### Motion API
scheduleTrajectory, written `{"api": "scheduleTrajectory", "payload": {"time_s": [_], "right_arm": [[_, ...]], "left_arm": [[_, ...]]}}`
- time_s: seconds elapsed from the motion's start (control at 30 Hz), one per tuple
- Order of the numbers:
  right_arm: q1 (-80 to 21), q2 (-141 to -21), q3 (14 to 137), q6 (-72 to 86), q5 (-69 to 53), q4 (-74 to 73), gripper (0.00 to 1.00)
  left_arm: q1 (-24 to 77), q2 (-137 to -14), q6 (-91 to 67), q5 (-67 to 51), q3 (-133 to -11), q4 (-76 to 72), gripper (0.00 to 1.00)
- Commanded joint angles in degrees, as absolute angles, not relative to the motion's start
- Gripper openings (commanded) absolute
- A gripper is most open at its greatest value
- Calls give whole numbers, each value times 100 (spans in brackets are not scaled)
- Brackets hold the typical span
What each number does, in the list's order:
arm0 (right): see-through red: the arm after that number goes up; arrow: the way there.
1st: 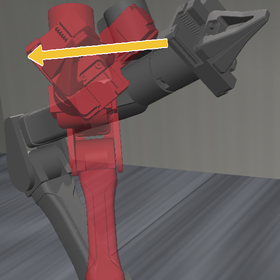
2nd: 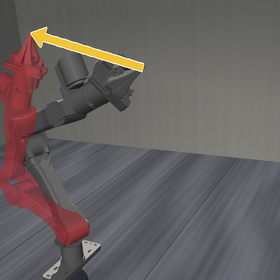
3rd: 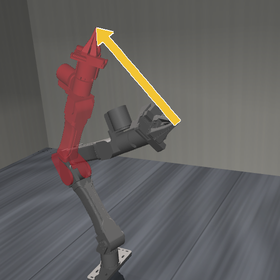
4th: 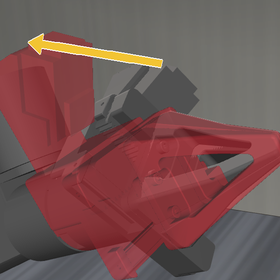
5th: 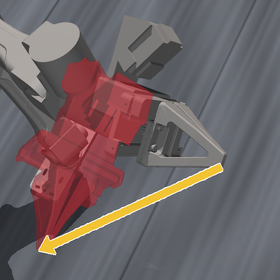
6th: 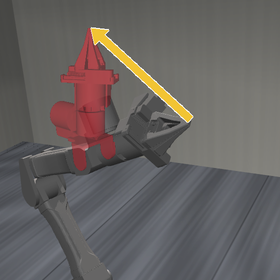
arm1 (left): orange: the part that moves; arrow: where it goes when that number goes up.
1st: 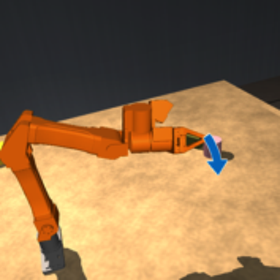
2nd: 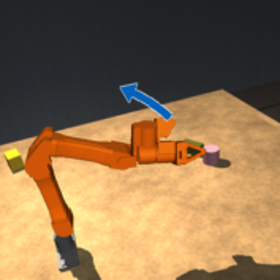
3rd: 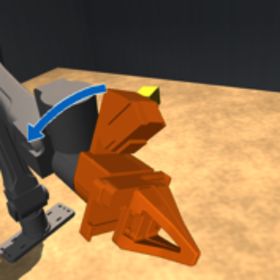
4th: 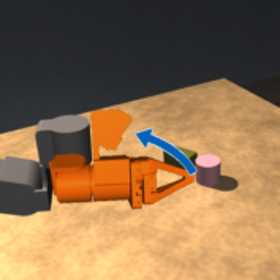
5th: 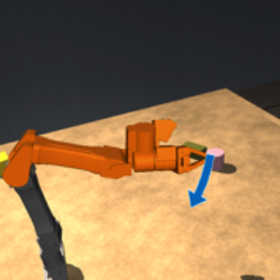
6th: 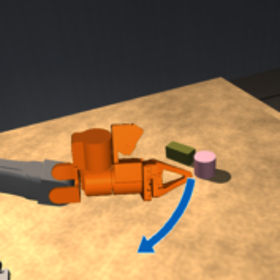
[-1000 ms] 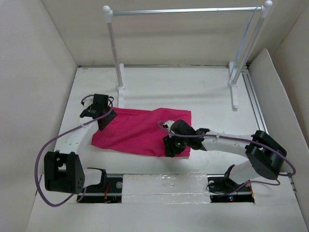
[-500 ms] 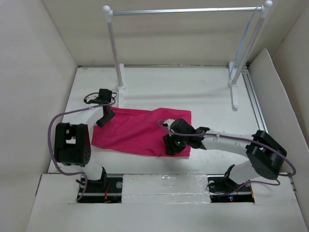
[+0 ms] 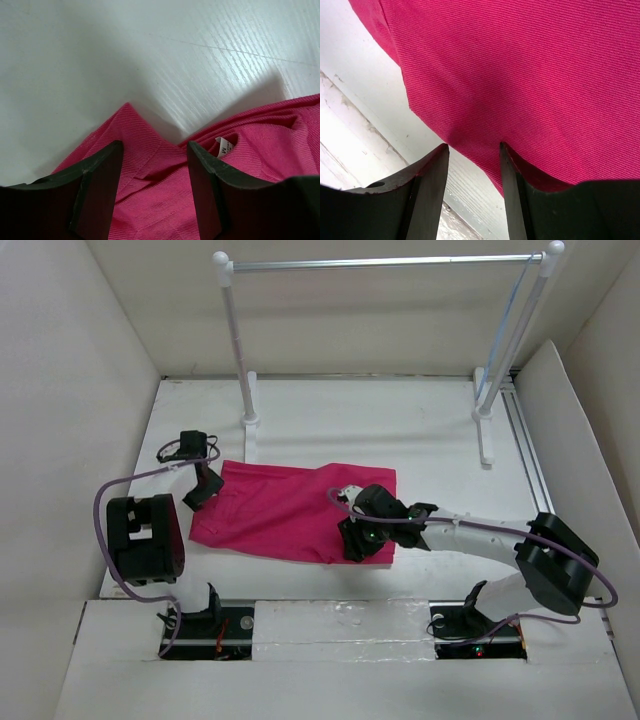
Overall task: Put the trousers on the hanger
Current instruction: Fold the trousers at the center of the board.
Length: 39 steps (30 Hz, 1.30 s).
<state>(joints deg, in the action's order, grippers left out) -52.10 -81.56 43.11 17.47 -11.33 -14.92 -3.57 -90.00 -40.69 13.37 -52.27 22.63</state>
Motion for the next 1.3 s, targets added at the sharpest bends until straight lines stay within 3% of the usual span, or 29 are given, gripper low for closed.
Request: {"api": "scheduleTrajectory", "payload": {"time_s": [0.0, 0.13, 0.17, 0.2, 0.23, 0.27, 0.53, 0.8, 1.1, 1.27], "right_arm": [[-5168, -8068, 4447, 1556, -1274, -1257, 51], [-5168, -8060, 4386, 1485, -1301, -1204, 51], [-5168, -8060, 4351, 1459, -1318, -1178, 51], [-5116, -8060, 4342, 1415, -1353, -1186, 51], [-5115, -8060, 4333, 1398, -1362, -1187, 50], [-5054, -8060, 4316, 1363, -1371, -1213, 50], [-4676, -7954, 4254, 1152, -1520, -1248, 51], [-4307, -8261, 4201, 985, -1643, -1081, 51], [-4140, -8780, 4061, 887, -1565, -1011, 51], [-4140, -8413, 3867, 1090, -1371, -1098, 51]], "left_arm": [[-360, -8842, -4025, 1555, -5229, 2513, 50], [-360, -9271, -4078, 1705, -5387, 2759, 46], [-360, -9325, -4087, 1757, -5414, 2786, 34], [-360, -9369, -4087, 1749, -5405, 2760, 13], [-360, -9404, -4104, 1740, -5405, 2768, 3], [-360, -9396, -4122, 1758, -5431, 2838, 0], [-133, -7983, -4096, 1793, -5923, 3155, 0], [-132, -7603, -4096, 1046, -6776, 3332, 0], [-132, -8893, -3700, 1300, -7303, 2251, 0], [-369, -10097, -3692, 1677, -7970, 2382, 0]]}}
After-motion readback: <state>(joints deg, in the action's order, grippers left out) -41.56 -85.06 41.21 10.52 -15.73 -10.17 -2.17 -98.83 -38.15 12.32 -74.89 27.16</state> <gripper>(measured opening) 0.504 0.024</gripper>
